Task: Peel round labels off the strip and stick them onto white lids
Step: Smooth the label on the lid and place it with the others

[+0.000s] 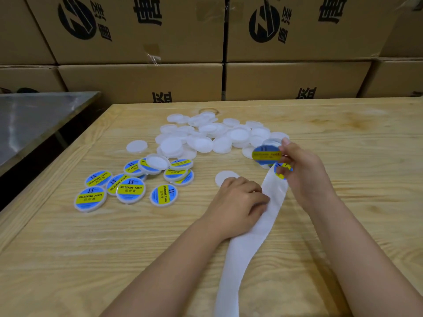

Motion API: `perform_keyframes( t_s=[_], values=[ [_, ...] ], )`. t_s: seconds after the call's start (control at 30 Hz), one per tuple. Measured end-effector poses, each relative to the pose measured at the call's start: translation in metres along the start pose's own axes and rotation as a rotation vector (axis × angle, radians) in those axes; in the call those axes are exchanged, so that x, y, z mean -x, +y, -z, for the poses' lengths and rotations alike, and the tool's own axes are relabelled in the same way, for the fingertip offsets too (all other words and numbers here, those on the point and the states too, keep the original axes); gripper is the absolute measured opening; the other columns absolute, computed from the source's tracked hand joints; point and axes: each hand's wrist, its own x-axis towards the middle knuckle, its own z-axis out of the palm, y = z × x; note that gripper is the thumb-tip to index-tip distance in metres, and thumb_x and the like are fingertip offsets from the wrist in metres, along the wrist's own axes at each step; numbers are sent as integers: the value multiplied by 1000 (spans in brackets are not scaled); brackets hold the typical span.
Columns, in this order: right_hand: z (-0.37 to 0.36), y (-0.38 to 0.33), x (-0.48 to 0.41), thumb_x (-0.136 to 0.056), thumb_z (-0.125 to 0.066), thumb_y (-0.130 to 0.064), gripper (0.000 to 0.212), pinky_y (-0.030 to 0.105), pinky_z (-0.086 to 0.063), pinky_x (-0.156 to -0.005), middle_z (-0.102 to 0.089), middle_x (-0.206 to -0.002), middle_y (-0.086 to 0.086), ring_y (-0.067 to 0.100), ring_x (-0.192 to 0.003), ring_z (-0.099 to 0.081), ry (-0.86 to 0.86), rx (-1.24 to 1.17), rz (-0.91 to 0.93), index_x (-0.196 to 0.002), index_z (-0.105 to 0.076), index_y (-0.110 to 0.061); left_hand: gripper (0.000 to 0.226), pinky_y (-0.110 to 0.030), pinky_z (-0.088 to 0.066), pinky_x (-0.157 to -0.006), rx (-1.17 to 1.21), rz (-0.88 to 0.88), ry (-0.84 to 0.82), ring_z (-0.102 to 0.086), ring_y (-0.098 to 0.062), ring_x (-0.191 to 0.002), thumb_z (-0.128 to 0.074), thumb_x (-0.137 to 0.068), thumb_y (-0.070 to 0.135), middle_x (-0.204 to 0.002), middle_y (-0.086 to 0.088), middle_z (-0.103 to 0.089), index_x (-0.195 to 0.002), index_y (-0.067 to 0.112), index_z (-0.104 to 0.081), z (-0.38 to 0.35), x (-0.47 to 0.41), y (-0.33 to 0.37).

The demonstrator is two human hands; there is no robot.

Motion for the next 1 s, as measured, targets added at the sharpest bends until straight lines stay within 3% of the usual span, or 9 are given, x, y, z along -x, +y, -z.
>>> perform_keyframes(
  t_s=[0.13, 0.23, 0.3, 0.37, 0.47, 0.6, 0.73, 0.9, 1.0],
  values=[
    [-22, 22, 4, -67, -71, -32, 16, 22, -30, -57, -51, -68, -6, 7, -63, -43, -69, -206, -65, -70, -61, -19, 27, -31, -29, -93, -19, 22, -2, -51, -14, -103, -44, -95, 31, -109, 13, -66, -108, 24, -67, -3, -2, -2],
    [-29, 33, 2, -74, -68, -28, 10, 21, -30, -57, -54, -67, -9, 7, -64, -41, -16, -204, -124, -74, -64, -19, 27, -32, -31, -94, -22, 8, -16, -50, -9, -105, -44, -94, 30, -110, 14, -66, -108, 26, -67, -3, -3, -4],
    [-28, 37, -2, -81, -66, -14, 2, 19, -32, -55, -57, -61, -11, 8, -60, -40, -12, -204, -149, -80, -64, -14, 25, -36, -36, -89, 26, 5, 14, -55, -13, -97, -47, -91, 27, -95, 9, -69, -93, 20, -71, 0, -2, -2],
    [-25, 41, -4, -84, -62, -7, 5, 19, -33, -56, -59, -56, -11, 7, -59, -41, 0, -232, -152, -80, -63, -10, 25, -37, -40, -84, 71, 89, 192, -61, -21, -86, -48, -85, 27, -79, 2, -68, -78, 15, -69, 2, -1, -2],
    [-22, 41, -6, -86, -61, -6, 10, 20, -33, -58, -55, -56, -9, 5, -58, -45, 4, -275, -154, -77, -64, -10, 33, -29, -30, -93, 130, 391, 401, -57, -19, -106, -55, -78, 34, -107, 4, -67, -104, 19, -68, 9, 0, -17],
    [-20, 42, -6, -85, -60, -4, 12, 20, -36, -62, -56, -59, -8, 7, -64, -47, -47, -244, -136, -78, -64, -13, 64, -29, -19, -102, 144, 568, 143, -44, -15, -121, -69, -74, 46, -125, 9, -57, -131, 28, -48, 12, 5, -41],
    [-21, 43, -4, -85, -58, 1, 21, 20, -38, -64, -63, -74, -8, 6, -68, -52, -137, -177, -44, -93, -64, -18, 62, -30, -32, -101, 156, 503, 159, -54, -14, -112, -73, -73, 37, -116, 8, -63, -129, 26, -51, 8, 3, -41],
    [-23, 47, 0, -88, -57, 1, 41, 23, -45, -73, -59, -100, 1, 8, -84, -57, -224, 4, 65, -113, -59, -32, 63, -2, -37, -77, 433, 470, 215, -57, -1, -87, -76, -70, 9, -121, 7, -55, -126, 28, -54, 13, 5, -40],
    [-26, 49, 3, -88, -58, -2, 45, 29, -47, -80, -62, -107, 4, 13, -85, -55, -253, 134, 120, -119, -55, -34, 64, -4, -41, -70, 577, 443, 208, -53, 4, -67, -65, -74, -8, -122, 7, -57, -125, 30, -55, 17, 6, -39]
  ],
)
